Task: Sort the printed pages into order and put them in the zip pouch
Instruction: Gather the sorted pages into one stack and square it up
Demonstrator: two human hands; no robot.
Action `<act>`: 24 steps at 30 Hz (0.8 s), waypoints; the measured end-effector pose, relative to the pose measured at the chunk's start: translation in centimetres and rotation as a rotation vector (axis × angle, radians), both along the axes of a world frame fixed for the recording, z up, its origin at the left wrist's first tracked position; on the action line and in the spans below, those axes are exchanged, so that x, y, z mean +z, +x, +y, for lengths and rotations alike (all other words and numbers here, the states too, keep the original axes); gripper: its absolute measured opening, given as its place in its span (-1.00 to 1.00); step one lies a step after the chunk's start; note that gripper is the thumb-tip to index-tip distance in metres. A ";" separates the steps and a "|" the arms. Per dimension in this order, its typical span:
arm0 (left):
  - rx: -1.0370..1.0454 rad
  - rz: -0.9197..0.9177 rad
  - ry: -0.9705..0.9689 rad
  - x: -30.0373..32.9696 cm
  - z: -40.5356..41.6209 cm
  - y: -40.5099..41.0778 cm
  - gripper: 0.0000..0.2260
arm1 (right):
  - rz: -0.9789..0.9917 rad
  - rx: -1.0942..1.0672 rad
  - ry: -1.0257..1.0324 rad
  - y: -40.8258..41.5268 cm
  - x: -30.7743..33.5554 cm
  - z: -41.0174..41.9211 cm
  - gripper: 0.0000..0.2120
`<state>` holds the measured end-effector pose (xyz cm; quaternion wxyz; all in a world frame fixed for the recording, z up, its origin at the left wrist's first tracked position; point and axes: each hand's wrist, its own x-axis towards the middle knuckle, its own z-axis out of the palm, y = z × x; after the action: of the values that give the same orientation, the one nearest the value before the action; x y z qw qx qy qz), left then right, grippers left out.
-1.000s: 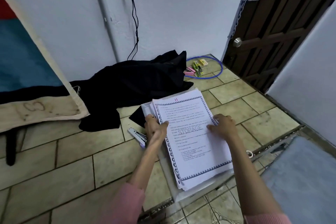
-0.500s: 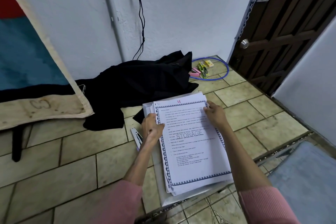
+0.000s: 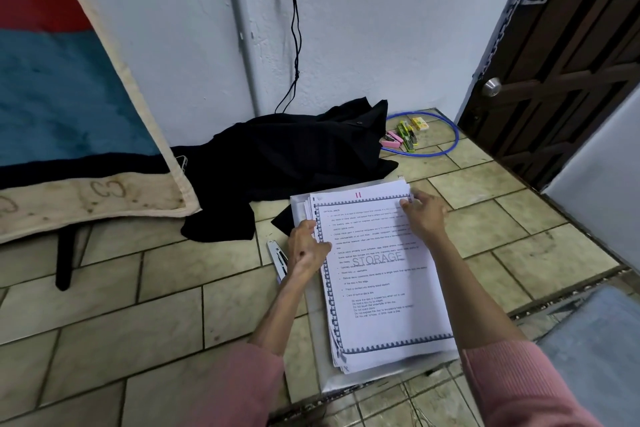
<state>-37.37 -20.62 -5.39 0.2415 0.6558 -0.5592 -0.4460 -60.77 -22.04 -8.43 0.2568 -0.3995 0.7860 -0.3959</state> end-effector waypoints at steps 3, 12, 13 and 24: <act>0.007 0.006 0.005 -0.4 -0.2 0.1 -0.49 | -0.067 -0.046 -0.102 0.2 0.2 0.4 -0.49; 0.032 0.140 -0.101 0.2 0.6 1.0 -0.44 | -0.197 0.149 -0.395 2.5 7.5 3.4 -0.89; 0.026 0.185 -0.140 0.4 0.8 1.6 -0.46 | -0.234 0.194 -0.415 2.7 8.8 3.6 -0.86; 0.238 0.350 -0.142 2.5 2.7 17.9 -0.61 | -0.021 0.562 -0.080 16.6 8.4 5.2 -0.49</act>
<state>-19.50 -17.91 -2.88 0.4314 0.6109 -0.4575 -0.4810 -44.16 -16.84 -0.06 0.3485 -0.6074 0.6256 -0.3439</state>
